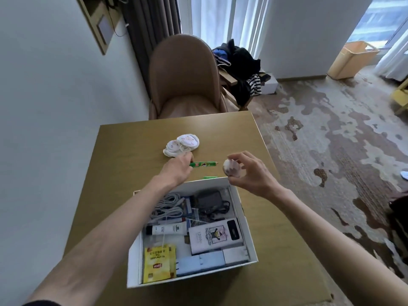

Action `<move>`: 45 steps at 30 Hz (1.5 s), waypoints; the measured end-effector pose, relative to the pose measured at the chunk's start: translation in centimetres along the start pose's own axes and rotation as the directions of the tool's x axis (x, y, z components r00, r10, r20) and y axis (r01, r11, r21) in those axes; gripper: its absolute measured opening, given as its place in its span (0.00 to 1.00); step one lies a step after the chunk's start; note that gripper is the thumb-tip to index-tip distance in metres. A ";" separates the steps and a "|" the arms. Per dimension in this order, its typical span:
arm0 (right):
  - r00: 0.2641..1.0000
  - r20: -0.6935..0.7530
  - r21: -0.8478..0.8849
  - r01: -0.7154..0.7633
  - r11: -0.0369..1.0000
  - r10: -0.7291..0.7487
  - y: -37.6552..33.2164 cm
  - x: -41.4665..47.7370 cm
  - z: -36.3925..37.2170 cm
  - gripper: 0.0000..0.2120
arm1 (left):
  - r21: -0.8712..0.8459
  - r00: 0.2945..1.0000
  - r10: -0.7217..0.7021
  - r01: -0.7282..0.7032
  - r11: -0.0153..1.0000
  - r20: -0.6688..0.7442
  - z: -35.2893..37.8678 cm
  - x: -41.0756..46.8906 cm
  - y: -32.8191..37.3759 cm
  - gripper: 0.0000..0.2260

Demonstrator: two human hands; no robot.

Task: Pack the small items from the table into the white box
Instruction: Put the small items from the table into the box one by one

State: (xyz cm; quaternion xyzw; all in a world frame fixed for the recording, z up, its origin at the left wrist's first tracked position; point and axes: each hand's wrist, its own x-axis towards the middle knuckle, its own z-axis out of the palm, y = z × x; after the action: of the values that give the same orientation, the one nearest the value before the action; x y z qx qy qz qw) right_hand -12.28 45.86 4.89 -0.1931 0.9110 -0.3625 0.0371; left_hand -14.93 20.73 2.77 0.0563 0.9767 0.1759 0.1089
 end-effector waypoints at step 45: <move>0.920 0.273 -0.079 -0.270 0.960 0.281 -6.7 -6.0 8.6 0.09 | 0.214 0.995 0.102 -0.100 0.972 0.003 4.9 -17.0 -4.7 0.18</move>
State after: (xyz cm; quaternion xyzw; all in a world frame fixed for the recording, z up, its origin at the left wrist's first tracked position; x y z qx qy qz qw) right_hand -2.78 38.14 2.69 -0.1132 0.9215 -0.3042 0.2131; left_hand 2.36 15.48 -0.12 0.1166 0.9863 0.0755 0.0891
